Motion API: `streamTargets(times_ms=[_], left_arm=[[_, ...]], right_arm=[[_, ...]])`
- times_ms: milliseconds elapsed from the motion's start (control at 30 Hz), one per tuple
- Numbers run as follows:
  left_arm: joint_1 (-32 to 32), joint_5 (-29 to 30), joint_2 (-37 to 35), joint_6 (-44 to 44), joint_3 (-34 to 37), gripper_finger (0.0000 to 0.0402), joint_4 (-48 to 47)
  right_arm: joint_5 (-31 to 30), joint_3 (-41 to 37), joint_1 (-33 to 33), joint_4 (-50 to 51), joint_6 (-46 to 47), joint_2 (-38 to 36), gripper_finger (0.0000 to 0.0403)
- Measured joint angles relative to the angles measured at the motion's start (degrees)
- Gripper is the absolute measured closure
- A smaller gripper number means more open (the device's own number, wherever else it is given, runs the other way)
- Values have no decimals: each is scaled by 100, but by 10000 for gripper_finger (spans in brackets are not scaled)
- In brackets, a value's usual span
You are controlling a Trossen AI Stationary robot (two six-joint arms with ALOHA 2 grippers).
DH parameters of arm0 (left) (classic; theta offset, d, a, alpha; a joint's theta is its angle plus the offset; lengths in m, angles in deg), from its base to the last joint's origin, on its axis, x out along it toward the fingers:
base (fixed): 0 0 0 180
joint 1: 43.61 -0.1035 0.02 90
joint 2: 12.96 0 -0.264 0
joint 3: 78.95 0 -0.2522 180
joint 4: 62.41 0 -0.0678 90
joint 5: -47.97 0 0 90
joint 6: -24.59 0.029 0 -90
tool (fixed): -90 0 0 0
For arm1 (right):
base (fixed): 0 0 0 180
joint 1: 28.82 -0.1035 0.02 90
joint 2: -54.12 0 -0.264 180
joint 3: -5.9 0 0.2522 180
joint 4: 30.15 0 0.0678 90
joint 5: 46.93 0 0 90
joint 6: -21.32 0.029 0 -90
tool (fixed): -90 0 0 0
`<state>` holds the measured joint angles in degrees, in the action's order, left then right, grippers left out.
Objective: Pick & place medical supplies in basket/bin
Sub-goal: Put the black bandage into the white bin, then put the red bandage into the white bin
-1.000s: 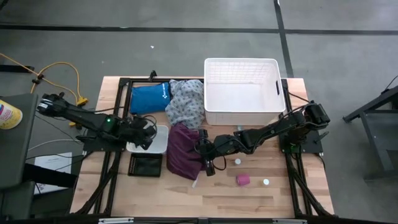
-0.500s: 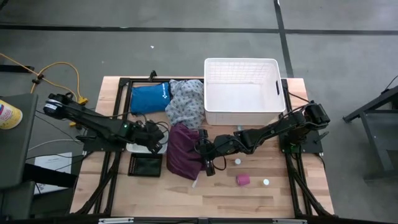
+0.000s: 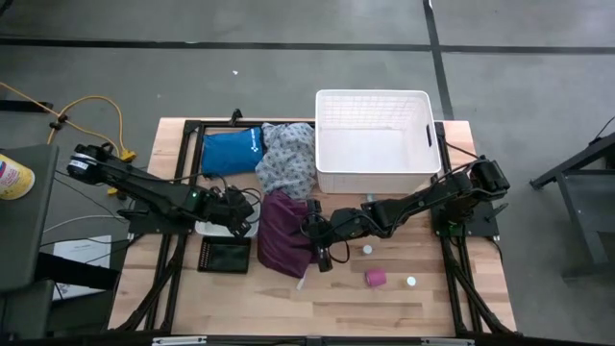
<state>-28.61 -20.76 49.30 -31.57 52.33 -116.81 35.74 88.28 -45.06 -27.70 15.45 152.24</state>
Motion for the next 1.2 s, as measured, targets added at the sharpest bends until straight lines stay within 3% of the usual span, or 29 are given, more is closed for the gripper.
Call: streamTargets(times_ms=[267,867,1200], left_arm=[[0,-1,0,22,0,181,-2],[0,2,-98,100,-4,179,-7],[-262,135,-515,704,-4,179,231]], right_arm=[[0,0,-1,0,0,0,284],[0,0,0,2,0,0,284],[0,0,1,0,0,0,284]])
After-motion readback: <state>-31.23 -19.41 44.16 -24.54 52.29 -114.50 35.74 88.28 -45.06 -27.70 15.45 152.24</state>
